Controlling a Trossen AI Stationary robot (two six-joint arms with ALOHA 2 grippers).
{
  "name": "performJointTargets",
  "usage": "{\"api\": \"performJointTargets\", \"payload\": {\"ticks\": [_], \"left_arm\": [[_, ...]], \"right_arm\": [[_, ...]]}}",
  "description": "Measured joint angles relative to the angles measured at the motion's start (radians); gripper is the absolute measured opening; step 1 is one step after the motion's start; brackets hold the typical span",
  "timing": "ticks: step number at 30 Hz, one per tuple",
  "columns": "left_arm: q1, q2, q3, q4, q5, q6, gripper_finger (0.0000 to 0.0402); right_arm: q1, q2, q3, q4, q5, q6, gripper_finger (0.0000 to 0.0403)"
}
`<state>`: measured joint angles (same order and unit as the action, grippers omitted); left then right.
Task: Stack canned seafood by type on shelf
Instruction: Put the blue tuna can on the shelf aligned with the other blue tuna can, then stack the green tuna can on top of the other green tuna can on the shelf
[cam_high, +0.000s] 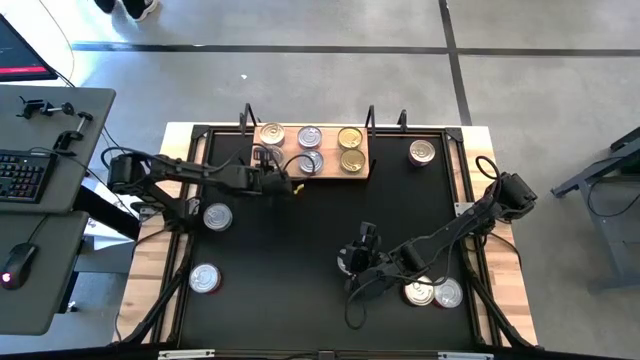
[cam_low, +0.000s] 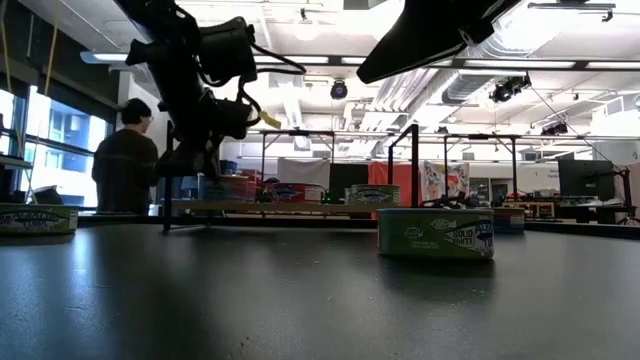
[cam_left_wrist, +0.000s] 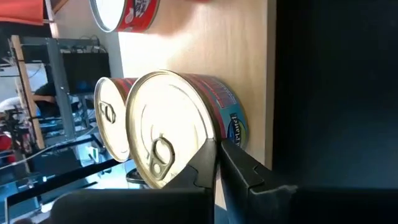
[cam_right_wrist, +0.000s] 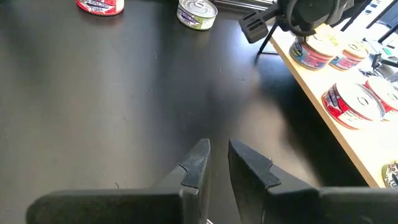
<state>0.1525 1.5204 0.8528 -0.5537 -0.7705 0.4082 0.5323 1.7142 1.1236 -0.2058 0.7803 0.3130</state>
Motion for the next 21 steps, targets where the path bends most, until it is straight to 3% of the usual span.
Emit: {"api": "performJointTargets", "payload": {"ticks": [14, 21], "left_arm": [[0.003, -0.031, 0.0, -0.09, -0.084, 0.031, 0.0106], [-0.025, -0.162, 0.03, -0.086, -0.077, -0.06, 0.0117]], "right_arm": [[0.0, 0.0, 0.0, 0.0, -0.004, 0.0, 0.0048], [-0.002, 0.0, 0.0, 0.0, -0.004, -0.005, 0.0048]]}}
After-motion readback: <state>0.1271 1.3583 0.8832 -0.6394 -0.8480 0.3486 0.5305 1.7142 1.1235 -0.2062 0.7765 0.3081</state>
